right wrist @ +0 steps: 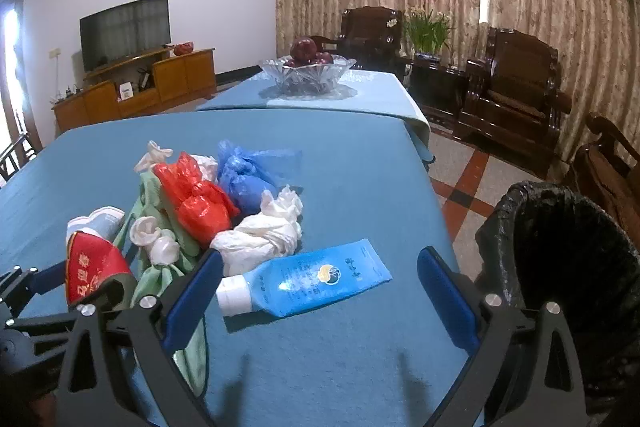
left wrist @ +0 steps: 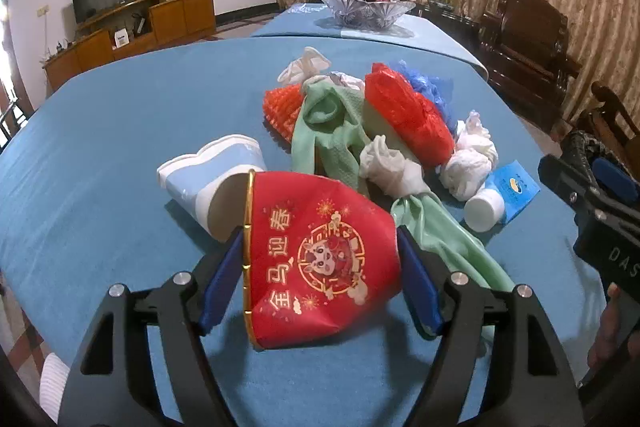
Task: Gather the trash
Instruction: 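Grasp the red paper cup with the left tool, then grasp the red plastic bag with the right tool while the left tool holds the red cup, then move both tools over the bin and release the red cup and red bag, then grasp the white paper cup with the left tool while the right tool grasps white tissue, then carry the white cup and tissue over the bin and release both, then return both tools to the table toward the green glove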
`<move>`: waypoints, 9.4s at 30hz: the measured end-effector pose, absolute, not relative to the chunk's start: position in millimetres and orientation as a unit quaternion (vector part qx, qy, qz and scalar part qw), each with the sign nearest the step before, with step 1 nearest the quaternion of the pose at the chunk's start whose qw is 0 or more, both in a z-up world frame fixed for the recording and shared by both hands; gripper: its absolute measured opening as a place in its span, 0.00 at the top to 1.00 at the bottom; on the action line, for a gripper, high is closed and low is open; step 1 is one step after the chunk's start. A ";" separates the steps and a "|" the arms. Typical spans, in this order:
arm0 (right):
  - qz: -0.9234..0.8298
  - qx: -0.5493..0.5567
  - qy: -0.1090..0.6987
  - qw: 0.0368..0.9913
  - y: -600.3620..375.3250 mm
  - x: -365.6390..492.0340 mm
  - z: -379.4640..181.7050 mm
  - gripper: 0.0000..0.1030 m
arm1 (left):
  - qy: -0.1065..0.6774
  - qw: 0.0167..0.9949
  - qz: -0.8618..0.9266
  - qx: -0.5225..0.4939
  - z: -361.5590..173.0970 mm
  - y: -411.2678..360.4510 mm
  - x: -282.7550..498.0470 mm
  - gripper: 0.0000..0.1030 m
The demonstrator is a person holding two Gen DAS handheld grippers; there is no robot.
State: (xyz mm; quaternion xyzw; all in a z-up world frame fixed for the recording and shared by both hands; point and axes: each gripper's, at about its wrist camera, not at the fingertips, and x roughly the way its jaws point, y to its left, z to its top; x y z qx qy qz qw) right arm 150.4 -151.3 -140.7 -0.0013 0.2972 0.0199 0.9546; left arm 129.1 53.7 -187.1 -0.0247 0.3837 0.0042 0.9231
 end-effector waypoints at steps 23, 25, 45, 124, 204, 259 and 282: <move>0.111 0.000 0.307 0.945 -87.4 203.3 -138.5 0.35 | 0.305 0.951 0.046 -0.028 -129.8 90.1 147.6 0.46; 0.113 -0.005 0.321 0.940 -82.5 208.7 -145.9 0.41 | 0.306 0.950 0.048 -0.029 -131.8 93.9 149.4 0.45; 0.145 0.021 0.294 0.944 -99.9 191.1 -106.4 1.00 | 0.302 0.952 0.040 -0.030 -122.5 88.8 148.5 0.44; -0.009 0.040 0.242 0.970 -194.7 155.0 -100.6 0.05 | 0.289 0.957 0.006 0.008 -106.1 45.1 154.1 0.12; 0.083 0.039 0.246 0.965 -164.3 167.2 -56.4 0.84 | 0.301 0.953 0.004 -0.036 -92.6 40.2 168.6 0.46; -0.241 0.081 0.255 0.933 -432.3 68.7 -80.7 0.06 | 0.285 0.922 -0.262 0.013 -96.3 -224.9 170.8 0.13; -0.032 0.046 0.234 0.971 -235.2 129.6 -76.0 0.06 | 0.307 0.951 -0.034 0.012 -119.1 5.4 146.4 0.13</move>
